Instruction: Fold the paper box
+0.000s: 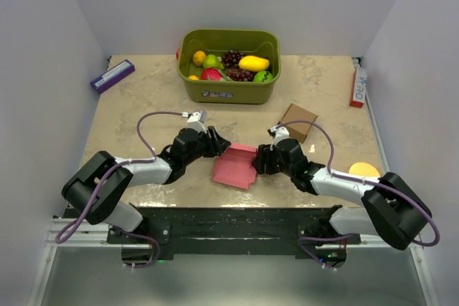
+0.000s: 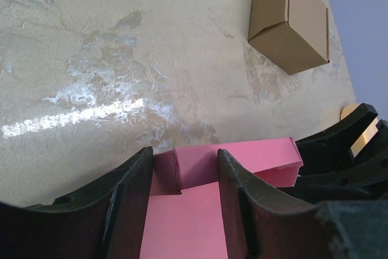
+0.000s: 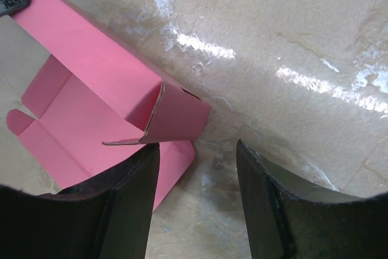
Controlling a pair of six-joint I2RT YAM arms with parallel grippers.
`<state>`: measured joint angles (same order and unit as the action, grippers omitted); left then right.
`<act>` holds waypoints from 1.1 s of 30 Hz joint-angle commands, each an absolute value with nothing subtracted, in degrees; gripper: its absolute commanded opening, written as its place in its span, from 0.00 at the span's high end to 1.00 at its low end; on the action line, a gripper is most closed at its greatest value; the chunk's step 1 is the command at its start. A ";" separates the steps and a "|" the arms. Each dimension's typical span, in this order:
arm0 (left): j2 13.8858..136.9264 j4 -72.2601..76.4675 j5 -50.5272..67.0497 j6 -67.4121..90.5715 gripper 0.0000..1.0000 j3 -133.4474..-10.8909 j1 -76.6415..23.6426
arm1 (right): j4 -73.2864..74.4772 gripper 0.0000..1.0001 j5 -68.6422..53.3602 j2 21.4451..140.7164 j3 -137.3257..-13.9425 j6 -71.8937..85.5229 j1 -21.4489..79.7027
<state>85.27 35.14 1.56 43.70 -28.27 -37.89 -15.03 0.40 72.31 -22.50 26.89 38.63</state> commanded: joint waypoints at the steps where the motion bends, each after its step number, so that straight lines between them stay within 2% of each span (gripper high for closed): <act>1: 85.08 35.42 2.37 41.13 0.50 -27.33 -37.79 | -21.61 0.44 4.30 72.16 -24.70 24.52 39.29; 18: 85.43 35.68 3.52 40.43 0.51 -27.86 -37.71 | -33.57 0.49 4.83 77.87 -24.17 21.01 39.99; 33: 84.29 35.07 3.16 40.78 0.51 -27.86 -37.71 | -28.05 0.71 12.74 80.60 -25.66 23.46 41.92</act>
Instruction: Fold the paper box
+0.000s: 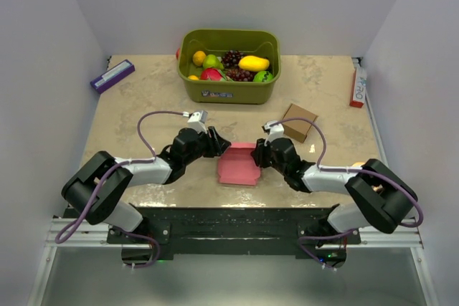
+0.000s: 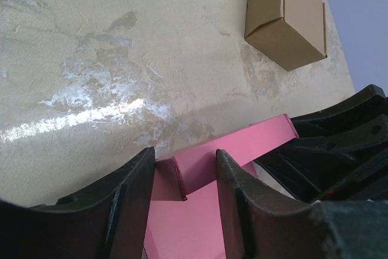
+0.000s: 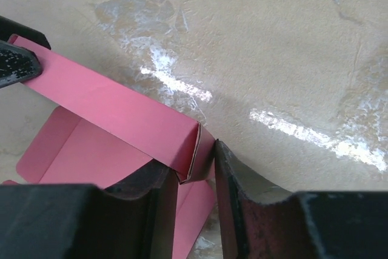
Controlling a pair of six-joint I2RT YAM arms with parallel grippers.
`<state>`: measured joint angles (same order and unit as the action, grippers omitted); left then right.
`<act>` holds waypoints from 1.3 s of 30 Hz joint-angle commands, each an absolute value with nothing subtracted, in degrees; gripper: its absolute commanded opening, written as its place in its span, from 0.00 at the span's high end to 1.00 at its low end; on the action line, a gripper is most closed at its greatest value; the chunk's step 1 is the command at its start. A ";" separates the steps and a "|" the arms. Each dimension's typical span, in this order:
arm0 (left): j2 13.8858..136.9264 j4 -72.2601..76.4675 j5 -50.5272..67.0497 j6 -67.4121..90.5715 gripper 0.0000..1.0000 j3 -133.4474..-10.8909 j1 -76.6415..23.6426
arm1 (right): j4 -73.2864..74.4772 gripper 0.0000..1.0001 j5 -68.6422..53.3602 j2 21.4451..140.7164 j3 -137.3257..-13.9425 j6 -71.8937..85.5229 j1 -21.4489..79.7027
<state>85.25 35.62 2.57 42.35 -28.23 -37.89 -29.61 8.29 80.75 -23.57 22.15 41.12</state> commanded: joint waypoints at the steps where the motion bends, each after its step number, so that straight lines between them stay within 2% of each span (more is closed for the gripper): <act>1: 84.20 35.07 2.99 40.69 0.51 -27.69 -37.79 | -27.25 0.79 14.31 80.42 -25.84 23.90 42.18; 3: 83.76 35.07 2.81 40.69 0.51 -27.60 -37.79 | -24.63 0.84 16.25 80.33 -26.36 25.04 42.45; 17: 84.55 38.05 4.48 41.66 0.52 -26.11 -37.71 | -13.81 0.90 30.67 84.99 -32.95 28.73 46.32; 22: 84.81 39.20 5.36 41.84 0.52 -25.66 -37.79 | -9.15 1.00 35.50 87.45 -34.98 31.72 47.11; 34: 84.73 40.96 6.77 41.75 0.53 -25.14 -37.97 | -3.78 1.00 41.05 91.93 -38.50 35.24 48.78; 36: 83.94 40.78 6.33 40.53 0.50 -24.87 -38.06 | -3.69 1.00 40.17 92.37 -38.58 35.33 48.78; 39: 81.22 38.24 3.79 37.63 0.41 -24.78 -38.06 | -3.95 1.00 38.24 92.02 -38.50 35.25 48.78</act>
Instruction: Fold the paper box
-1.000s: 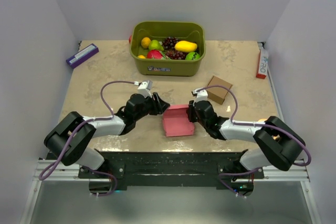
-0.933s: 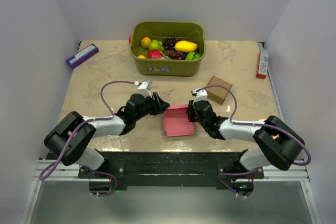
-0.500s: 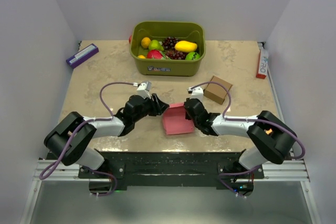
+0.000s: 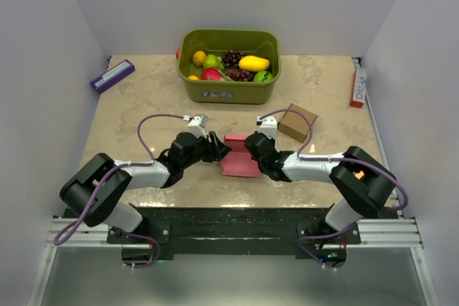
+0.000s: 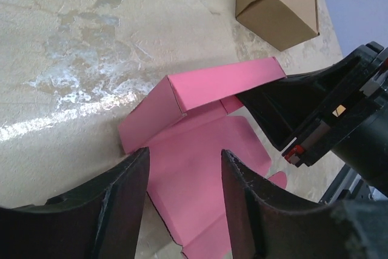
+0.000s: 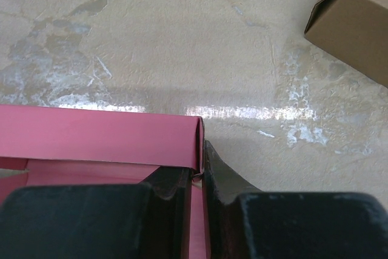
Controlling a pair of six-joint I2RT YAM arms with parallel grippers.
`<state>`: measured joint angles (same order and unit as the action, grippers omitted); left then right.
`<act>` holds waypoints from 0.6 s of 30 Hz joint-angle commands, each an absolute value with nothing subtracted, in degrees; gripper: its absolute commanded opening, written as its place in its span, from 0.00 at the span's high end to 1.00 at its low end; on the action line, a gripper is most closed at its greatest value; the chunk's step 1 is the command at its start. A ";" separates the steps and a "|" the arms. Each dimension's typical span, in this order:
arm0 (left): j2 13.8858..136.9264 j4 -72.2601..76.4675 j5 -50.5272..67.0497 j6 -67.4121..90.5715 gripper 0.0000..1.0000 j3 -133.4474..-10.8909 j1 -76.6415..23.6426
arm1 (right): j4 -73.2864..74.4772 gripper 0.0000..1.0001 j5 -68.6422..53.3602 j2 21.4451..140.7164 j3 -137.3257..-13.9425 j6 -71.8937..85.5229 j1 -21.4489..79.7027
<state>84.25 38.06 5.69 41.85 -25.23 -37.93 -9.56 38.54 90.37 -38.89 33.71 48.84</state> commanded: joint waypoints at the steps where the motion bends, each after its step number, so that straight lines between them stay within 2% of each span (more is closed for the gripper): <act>1: 80.43 36.14 2.91 36.75 0.33 -24.87 -37.97 | -4.30 1.00 37.54 91.85 -38.41 34.29 48.78; 4: 77.79 30.96 0.18 32.44 0.24 -26.27 -38.06 | -5.27 1.00 33.94 90.53 -38.32 31.92 48.78; 7: 76.03 27.08 -3.16 26.91 0.20 -27.68 -39.11 | -4.92 1.00 30.34 89.74 -38.93 29.11 48.78; 12: 74.00 25.05 -5.36 19.08 0.16 -29.27 -42.44 | -2.90 1.00 27.43 87.98 -39.64 28.74 48.78; 18: 76.02 25.23 -7.01 20.65 0.15 -29.18 -43.76 | -1.76 1.00 25.05 86.92 -40.25 30.06 48.69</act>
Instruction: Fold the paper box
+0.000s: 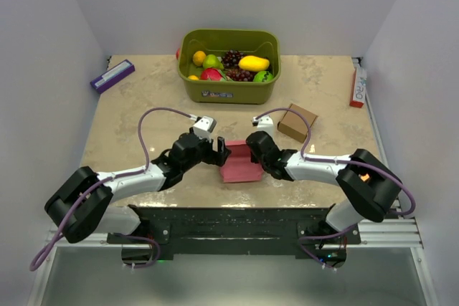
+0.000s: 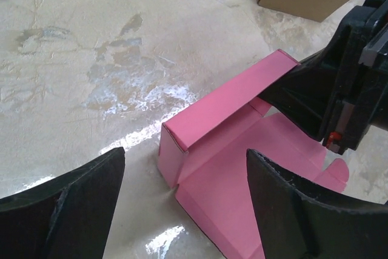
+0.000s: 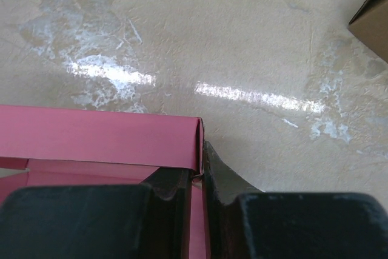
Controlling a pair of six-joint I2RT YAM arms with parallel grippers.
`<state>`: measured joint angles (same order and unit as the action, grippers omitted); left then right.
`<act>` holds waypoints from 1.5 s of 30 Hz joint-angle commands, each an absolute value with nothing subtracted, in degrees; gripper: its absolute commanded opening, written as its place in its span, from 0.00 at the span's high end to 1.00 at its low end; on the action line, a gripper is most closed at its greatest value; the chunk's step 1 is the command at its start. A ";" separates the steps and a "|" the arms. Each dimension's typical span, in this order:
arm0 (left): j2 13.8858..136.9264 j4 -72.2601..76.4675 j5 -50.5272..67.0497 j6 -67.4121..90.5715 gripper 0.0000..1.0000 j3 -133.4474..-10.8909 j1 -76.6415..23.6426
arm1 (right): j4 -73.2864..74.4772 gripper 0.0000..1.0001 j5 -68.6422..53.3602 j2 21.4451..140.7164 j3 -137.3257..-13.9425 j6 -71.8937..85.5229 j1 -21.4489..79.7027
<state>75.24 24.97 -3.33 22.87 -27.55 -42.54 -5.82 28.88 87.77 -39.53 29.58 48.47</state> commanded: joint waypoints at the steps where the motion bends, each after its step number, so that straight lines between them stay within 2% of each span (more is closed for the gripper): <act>1: 76.37 23.83 -8.77 21.00 0.15 -29.61 -44.20 | -1.67 1.00 25.22 87.01 -40.34 30.06 48.78; 5: 78.66 20.83 -15.19 22.23 0.18 -31.46 -46.05 | -1.49 1.00 25.22 86.92 -40.34 30.23 48.78; 8: 79.89 20.74 -15.99 22.94 0.24 -32.08 -46.76 | -1.32 1.00 25.22 87.01 -40.25 30.59 48.78; 12: 81.47 19.78 -18.98 23.38 0.44 -33.57 -48.51 | -1.32 1.00 25.75 87.36 -40.43 31.11 48.78; 19: 84.11 17.67 -23.81 24.70 0.64 -35.77 -50.36 | -0.88 1.00 26.28 87.89 -41.13 31.55 48.78; 29: 86.31 16.08 -29.97 25.66 0.77 -37.26 -52.55 | -0.35 1.00 26.72 88.50 -41.84 33.66 48.78; 32: 86.75 16.17 -31.63 25.66 0.84 -37.53 -53.52 | -0.18 1.00 26.89 89.12 -42.27 33.75 48.95; 38: 87.54 15.12 -36.28 26.28 0.93 -38.67 -55.63 | 5.79 1.00 31.11 89.73 -44.03 36.73 49.13; 45: 88.50 13.36 -41.04 26.81 0.96 -40.60 -58.27 | 11.24 1.00 36.03 92.10 -45.88 41.12 49.39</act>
